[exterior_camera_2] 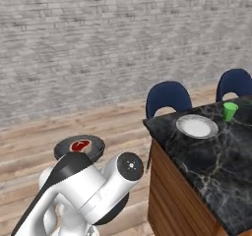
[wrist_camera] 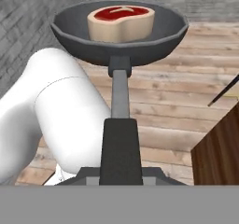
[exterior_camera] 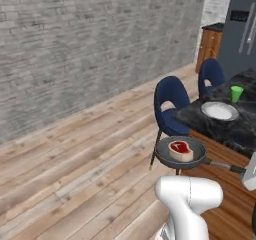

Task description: Pick up the pan with the steak in it and place it on the dining table. Then place the steak on the plate.

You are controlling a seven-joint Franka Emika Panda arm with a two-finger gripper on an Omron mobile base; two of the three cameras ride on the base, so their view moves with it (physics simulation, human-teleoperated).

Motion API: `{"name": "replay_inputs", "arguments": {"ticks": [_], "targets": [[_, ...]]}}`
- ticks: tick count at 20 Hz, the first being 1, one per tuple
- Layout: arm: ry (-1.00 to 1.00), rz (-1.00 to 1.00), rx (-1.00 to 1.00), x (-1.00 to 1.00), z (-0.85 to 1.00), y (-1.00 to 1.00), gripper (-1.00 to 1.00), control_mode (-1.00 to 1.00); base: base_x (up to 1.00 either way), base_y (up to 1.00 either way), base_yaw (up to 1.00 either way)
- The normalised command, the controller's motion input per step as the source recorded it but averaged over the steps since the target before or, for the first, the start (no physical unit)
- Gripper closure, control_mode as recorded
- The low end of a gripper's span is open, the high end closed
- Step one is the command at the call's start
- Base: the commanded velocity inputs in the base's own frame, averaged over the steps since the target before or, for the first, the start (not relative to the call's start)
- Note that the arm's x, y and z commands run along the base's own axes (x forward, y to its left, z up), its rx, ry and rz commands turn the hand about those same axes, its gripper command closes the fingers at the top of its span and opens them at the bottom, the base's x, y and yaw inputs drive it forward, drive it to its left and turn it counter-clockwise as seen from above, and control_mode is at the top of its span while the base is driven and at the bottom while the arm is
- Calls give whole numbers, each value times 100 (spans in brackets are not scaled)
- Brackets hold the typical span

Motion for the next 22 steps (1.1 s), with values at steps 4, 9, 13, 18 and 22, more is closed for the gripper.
{"name": "replay_inputs", "arguments": {"ticks": [4, 9, 13, 18, 22], "targets": [[0, 0, 0, 0, 0, 0, 100, 100, 0, 0, -50], [0, 0, 0, 0, 0, 0, 100, 100, 0, 0, -50], [0, 0, 0, 0, 0, 0, 100, 100, 0, 0, -50], [0, 0, 0, 0, 0, 0, 100, 100, 0, 0, -50], [0, 0, 0, 0, 0, 0, 100, 100, 0, 0, -50]]}}
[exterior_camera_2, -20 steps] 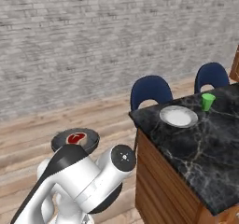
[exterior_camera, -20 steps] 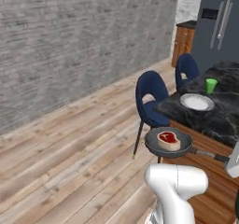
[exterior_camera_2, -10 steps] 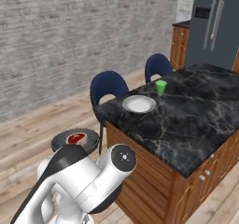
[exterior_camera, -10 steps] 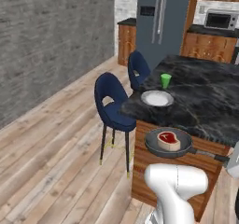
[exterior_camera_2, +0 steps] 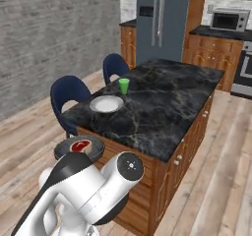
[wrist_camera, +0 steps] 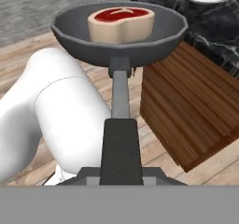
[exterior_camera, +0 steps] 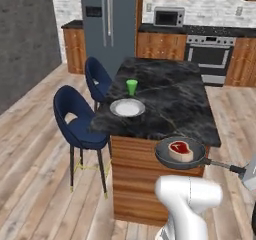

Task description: Pick up the pan with the steak in it and place it on the dining table. Then place the steak on the plate.

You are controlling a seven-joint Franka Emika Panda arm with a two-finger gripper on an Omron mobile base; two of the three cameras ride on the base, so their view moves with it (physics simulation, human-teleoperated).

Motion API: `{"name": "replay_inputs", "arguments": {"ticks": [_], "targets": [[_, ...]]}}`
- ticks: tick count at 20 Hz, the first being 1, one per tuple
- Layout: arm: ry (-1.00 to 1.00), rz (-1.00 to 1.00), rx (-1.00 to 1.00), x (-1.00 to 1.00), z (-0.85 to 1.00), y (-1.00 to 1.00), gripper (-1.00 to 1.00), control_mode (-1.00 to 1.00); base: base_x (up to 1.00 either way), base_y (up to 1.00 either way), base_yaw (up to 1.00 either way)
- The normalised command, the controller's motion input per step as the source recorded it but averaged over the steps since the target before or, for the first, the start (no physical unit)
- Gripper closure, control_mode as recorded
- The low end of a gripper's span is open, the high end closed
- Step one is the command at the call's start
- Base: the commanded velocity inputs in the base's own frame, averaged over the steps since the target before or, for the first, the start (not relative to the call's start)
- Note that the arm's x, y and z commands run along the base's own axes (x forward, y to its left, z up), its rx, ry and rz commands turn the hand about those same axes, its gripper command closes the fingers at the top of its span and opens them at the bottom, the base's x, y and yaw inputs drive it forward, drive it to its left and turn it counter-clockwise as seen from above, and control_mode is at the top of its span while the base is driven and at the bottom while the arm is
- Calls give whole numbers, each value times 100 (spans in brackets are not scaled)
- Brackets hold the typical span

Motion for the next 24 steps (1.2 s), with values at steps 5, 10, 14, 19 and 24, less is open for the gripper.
{"name": "replay_inputs", "arguments": {"ticks": [5, 10, 14, 19, 24], "targets": [[0, 0, 0, 0, 0, 0, 100, 100, 0, 0, -50], [0, 0, 0, 0, 0, 0, 100, 100, 0, 0, -50], [0, 0, 0, 0, 0, 0, 100, 100, 0, 0, -50], [0, 0, 0, 0, 0, 0, 100, 100, -7, -2, -32], [0, 0, 0, 0, 0, 0, 100, 100, -1, 51, -4]]}}
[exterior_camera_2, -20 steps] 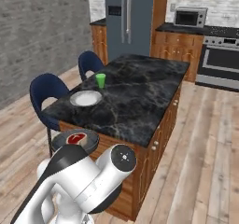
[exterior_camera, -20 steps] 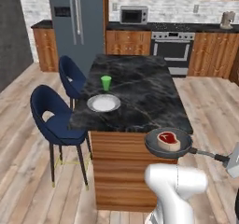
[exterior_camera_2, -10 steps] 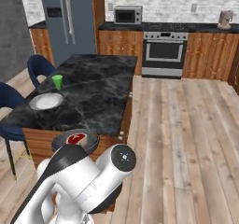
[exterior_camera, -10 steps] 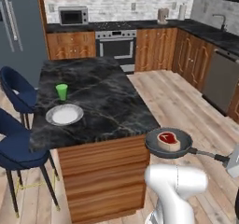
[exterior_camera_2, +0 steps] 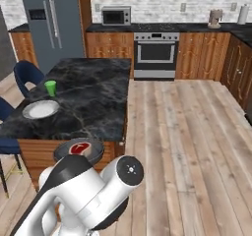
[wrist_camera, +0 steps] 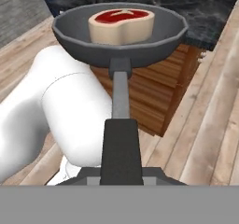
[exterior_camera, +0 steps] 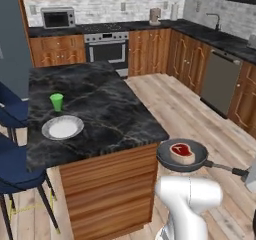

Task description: Pick up the pan with the steak in it and place it on the dining table. Then place the steak on the plate.

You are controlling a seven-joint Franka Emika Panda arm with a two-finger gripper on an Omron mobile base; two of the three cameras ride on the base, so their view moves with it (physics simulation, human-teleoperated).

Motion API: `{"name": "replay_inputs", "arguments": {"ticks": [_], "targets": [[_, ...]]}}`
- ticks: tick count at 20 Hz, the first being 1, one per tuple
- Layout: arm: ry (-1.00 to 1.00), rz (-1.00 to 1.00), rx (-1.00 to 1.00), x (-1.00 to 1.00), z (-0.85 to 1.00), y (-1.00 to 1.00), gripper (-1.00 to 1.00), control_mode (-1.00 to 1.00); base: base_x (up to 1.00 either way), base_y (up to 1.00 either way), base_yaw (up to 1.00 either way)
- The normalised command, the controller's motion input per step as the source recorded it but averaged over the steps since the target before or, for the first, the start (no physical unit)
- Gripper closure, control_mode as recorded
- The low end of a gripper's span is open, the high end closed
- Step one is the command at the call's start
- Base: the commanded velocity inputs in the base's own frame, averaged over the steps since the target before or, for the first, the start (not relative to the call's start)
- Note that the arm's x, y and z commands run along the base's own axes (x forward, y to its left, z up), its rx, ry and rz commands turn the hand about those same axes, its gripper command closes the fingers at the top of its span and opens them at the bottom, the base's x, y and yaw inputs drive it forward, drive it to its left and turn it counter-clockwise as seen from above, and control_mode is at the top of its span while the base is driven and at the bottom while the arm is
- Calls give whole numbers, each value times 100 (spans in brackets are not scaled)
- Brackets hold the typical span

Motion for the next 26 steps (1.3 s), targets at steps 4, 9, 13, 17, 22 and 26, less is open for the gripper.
{"name": "replay_inputs", "arguments": {"ticks": [4, 9, 13, 17, 22, 26], "targets": [[0, 0, 0, 0, 0, 0, 100, 100, -6, 94, -7], [0, 0, 0, 0, 0, 0, 100, 100, -7, 44, -2], [0, 0, 0, 0, 0, 0, 100, 100, 30, 0, -2], [0, 0, 0, 0, 0, 0, 100, 100, 59, 0, -1], [0, 0, 0, 0, 0, 0, 100, 100, 70, -2, 0], [0, 0, 0, 0, 0, 0, 100, 100, 74, -11, 0]]}}
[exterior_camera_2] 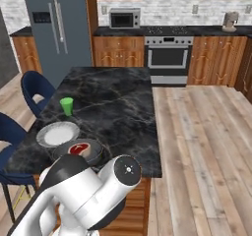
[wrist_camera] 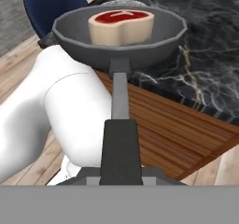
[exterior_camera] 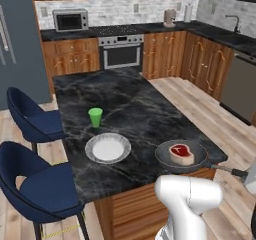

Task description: Pick up the pan with the steak in it and place it on the dining table. Then place the steak on the plate.

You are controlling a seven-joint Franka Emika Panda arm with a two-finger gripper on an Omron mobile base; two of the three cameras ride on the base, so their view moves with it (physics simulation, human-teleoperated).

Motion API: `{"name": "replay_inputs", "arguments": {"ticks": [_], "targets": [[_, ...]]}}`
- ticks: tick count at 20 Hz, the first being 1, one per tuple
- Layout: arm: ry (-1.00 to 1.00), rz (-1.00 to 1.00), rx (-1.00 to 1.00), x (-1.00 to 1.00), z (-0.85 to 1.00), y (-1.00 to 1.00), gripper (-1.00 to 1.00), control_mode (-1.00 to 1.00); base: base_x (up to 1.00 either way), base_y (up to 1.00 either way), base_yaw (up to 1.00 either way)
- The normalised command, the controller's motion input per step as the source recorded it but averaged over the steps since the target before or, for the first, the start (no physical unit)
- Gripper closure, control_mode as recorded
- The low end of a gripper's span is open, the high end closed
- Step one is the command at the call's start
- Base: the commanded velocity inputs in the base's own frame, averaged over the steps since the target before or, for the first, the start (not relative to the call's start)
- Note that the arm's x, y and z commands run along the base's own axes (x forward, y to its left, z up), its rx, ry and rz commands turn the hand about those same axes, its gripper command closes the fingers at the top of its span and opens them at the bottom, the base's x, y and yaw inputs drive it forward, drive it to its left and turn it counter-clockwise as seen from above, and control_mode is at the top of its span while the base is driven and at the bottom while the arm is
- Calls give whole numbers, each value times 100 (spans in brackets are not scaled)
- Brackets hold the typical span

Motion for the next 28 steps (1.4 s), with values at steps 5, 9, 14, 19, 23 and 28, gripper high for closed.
{"name": "replay_inputs", "arguments": {"ticks": [5, 9, 14, 19, 23, 28], "targets": [[0, 0, 0, 0, 0, 0, 100, 100, 46, -10, 0], [0, 0, 0, 0, 0, 0, 100, 100, 19, -33, 0], [0, 0, 0, 0, 0, 0, 100, 100, 5, -30, 0], [0, 0, 2, 18, 0, -2, 100, -100, 0, 0, 0], [0, -7, 3, 73, 0, 0, 100, -100, 0, 0, 0], [0, -7, 8, 74, -4, 4, 100, -100, 0, 0, 0]]}}
